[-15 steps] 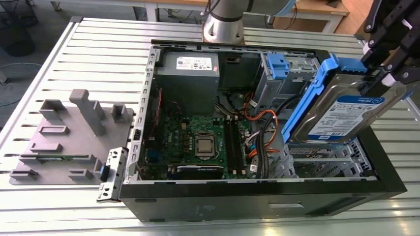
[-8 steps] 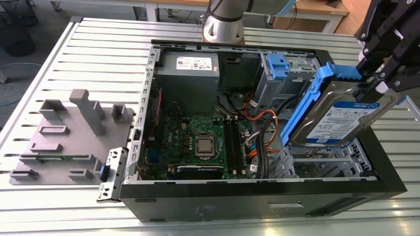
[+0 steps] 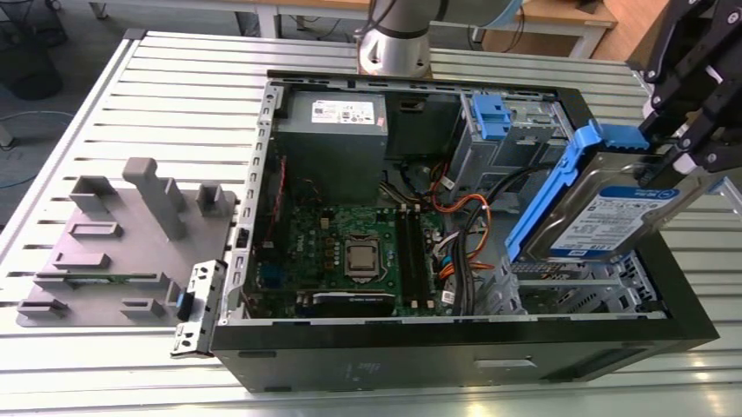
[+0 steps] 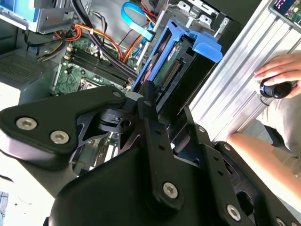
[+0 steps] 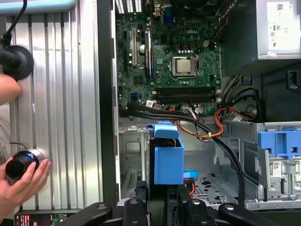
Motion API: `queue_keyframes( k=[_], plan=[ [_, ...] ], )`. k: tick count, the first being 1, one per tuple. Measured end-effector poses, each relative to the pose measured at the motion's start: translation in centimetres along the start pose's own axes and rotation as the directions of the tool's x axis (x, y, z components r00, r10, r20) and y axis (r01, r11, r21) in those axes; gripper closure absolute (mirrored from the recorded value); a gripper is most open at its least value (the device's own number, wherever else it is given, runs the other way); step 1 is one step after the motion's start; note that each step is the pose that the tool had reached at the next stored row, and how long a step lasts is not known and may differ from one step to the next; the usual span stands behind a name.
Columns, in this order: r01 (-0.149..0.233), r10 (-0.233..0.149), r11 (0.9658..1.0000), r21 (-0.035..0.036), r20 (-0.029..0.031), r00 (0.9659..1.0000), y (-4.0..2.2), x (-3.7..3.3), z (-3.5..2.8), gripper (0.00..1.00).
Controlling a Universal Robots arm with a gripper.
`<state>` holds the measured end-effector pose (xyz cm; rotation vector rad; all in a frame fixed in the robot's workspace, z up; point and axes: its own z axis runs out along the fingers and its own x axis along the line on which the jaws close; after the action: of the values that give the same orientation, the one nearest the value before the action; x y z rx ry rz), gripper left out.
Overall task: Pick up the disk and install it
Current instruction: 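Insert the disk into the insertion slot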
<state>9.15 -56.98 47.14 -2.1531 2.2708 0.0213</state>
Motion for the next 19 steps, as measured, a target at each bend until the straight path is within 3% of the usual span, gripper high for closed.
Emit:
queue_keyframes(
  k=[9,19],
  plan=[
    [0.0,0.0,1.0,0.0,0.0002,1.0,-0.64,0.0,1.56,0.65],
    [0.0,0.0,1.0,0.0,-0.0001,1.0,-1.21,-0.03,1.83,0.65]
  ],
)
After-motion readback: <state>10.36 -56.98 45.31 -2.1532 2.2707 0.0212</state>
